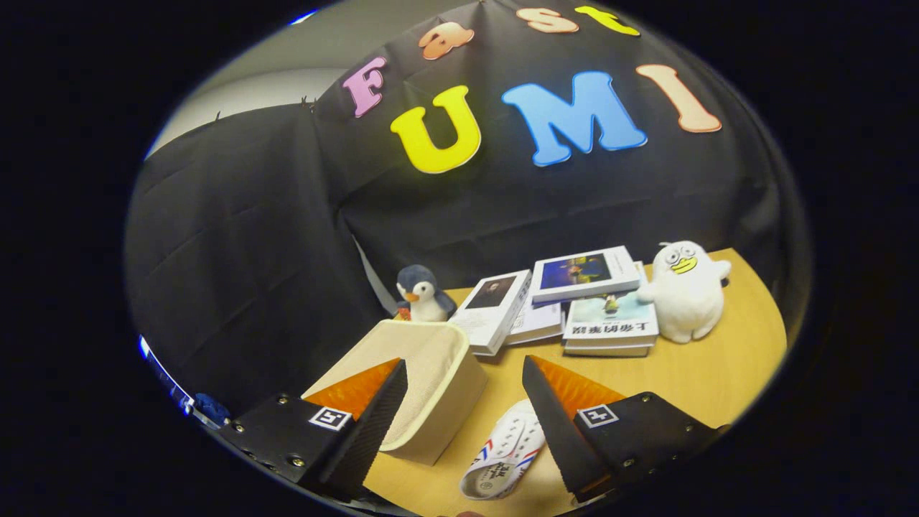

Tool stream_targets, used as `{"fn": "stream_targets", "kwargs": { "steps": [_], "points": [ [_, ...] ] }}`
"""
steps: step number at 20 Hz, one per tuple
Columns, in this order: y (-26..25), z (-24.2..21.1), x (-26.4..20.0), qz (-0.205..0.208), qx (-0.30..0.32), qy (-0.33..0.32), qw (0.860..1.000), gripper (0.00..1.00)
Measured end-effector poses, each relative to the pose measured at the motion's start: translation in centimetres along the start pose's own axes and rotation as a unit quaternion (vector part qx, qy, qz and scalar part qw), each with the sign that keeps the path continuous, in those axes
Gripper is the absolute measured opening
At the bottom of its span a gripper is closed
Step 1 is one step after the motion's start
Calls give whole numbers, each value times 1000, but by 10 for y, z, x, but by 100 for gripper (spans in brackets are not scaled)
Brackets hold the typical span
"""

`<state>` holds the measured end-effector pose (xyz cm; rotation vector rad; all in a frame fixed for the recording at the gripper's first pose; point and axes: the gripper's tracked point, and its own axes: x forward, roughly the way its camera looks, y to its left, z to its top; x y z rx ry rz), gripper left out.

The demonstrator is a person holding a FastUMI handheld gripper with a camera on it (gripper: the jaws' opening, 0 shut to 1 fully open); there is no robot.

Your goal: Open the storage box then place both shoes into the box .Put the left shoe in first, then the right shoe, with the right side of both shoes facing outward in a uniform manner.

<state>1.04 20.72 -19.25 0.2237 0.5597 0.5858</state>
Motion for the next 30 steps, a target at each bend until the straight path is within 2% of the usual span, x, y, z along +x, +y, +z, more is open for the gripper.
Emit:
{"fn": "stream_targets", "kwargs": {
  "steps": [7, 12, 16, 18, 19, 20, 21, 22, 23, 24, 30],
  "points": [
    [15, -59, 61, 50, 47, 88, 994, 99],
    [32, -78, 84, 94, 164, 131, 973, 96],
    [39, -87, 99, 104, 225, 160, 956, 95],
    [48, -82, 100, 116, 257, 163, 945, 87],
    [49, -79, 99, 119, 263, 164, 943, 72],
    [48, -74, 100, 118, 265, 164, 943, 69],
    [46, -69, 93, 119, 266, 161, 943, 51],
    [44, -64, 91, 115, 271, 159, 942, 45],
    [49, -61, 91, 122, 281, 159, 939, 22],
    [54, -55, 89, 135, 286, 159, 935, 18],
    [80, -23, 73, 178, 256, 149, 938, 18]
  ]
}}
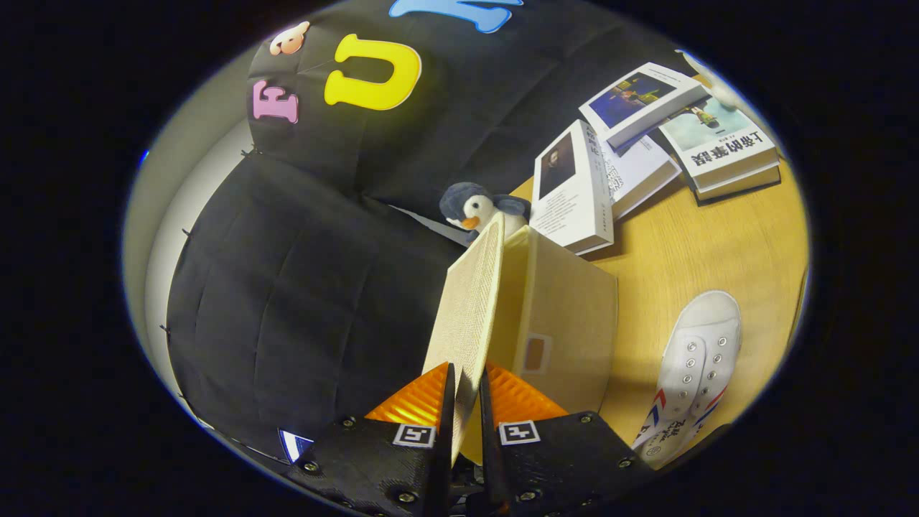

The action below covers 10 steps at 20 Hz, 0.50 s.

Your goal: Open the storage box then place both shoes into the box .Put the left shoe in first, then the right shoe, with the right side of both shoes facing outward in a uniform manner.

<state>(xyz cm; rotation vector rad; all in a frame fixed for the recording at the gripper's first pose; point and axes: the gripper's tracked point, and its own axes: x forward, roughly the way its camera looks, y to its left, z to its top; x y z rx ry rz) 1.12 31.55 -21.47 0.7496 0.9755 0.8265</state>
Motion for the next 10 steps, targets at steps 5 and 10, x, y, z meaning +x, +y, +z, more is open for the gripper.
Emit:
{"fn": "stream_targets", "kwargs": {
  "steps": [5, 10],
  "points": [
    [62, 13, 0, 37, -44, -1, 998, 18],
    [110, 16, 23, 60, -100, 10, 993, 18]
  ]
}}
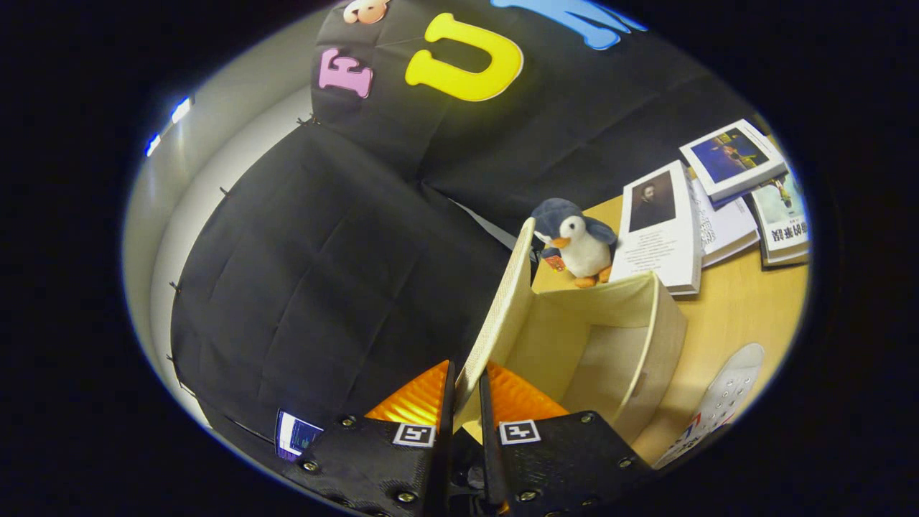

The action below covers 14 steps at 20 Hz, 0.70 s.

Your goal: Open the storage box then place both shoes into the box .Put the left shoe in first, then the right shoe, with the right side of both shoes facing outward in a uniform manner.

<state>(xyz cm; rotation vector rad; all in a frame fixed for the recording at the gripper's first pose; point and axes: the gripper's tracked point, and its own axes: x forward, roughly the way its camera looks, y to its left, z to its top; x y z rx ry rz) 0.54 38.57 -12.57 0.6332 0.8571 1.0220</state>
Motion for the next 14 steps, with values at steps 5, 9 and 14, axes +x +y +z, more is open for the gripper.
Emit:
{"fn": "stream_targets", "kwargs": {
  "steps": [5, 9, 14],
  "points": [
    [41, 6, 40, 22, -33, 11, 999, 18],
    [68, 1, 82, 25, -47, 24, 998, 18],
    [86, -10, 136, 11, -51, 46, 998, 18]
  ]
}}
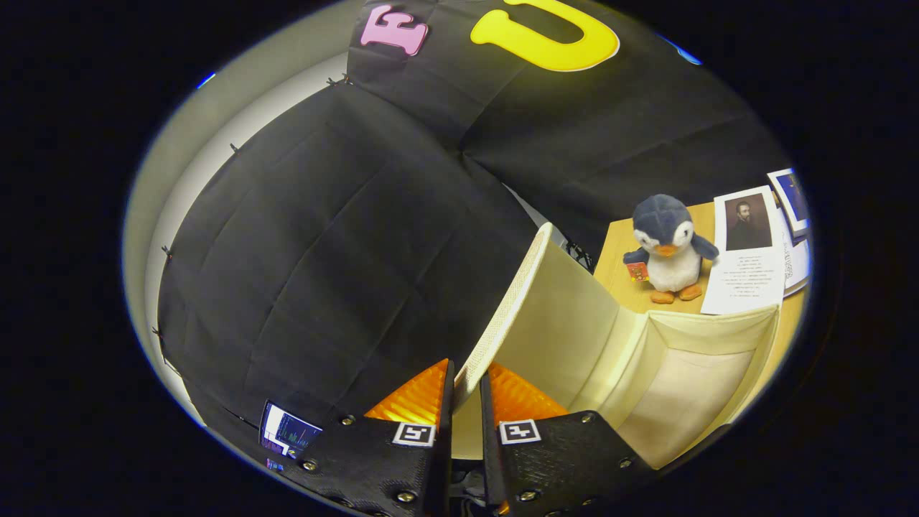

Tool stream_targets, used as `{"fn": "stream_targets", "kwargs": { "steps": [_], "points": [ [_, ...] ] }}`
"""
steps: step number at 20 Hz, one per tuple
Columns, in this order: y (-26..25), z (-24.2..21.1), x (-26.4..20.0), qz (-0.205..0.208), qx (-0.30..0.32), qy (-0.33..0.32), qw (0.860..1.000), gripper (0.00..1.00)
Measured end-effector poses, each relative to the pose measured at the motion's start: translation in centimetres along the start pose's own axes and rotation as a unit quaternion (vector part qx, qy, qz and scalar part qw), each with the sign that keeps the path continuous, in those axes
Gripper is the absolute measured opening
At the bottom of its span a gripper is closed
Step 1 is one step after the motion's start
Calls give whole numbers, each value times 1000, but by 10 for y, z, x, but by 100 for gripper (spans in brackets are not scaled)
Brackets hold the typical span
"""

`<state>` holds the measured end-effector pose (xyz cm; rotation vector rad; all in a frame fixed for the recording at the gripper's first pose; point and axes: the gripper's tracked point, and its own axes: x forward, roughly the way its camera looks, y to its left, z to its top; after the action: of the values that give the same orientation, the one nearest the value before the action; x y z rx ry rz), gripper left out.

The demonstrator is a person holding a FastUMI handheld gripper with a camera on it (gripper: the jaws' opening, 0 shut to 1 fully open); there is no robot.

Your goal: Open the storage box then place both shoes into the box .Put the left shoe in first, then the right shoe, with the right side of both shoes facing outward in a uniform manner.

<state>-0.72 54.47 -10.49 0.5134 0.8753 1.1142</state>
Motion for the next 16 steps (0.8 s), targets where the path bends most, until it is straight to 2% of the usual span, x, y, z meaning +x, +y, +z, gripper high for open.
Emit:
{"fn": "stream_targets", "kwargs": {
  "steps": [1, 2, 3, 4, 5, 6, 7, 9, 16],
  "points": [
    [5, -2, 8, 3, 2, 3, 1000, 18],
    [8, -3, 16, 6, -1, 10, 1000, 24],
    [11, -5, 18, 8, -10, 15, 1000, 37],
    [9, -6, 17, -2, -26, 17, 999, 47],
    [8, -6, 19, -12, -47, 18, 999, 63],
    [5, -5, 17, -22, -64, 19, 998, 73],
    [3, -6, 11, -33, -75, 21, 996, 86],
    [-3, -7, 1, -49, -85, 21, 995, 94],
    [-41, -2, -73, -94, -72, -1, 993, 94]
  ]
}}
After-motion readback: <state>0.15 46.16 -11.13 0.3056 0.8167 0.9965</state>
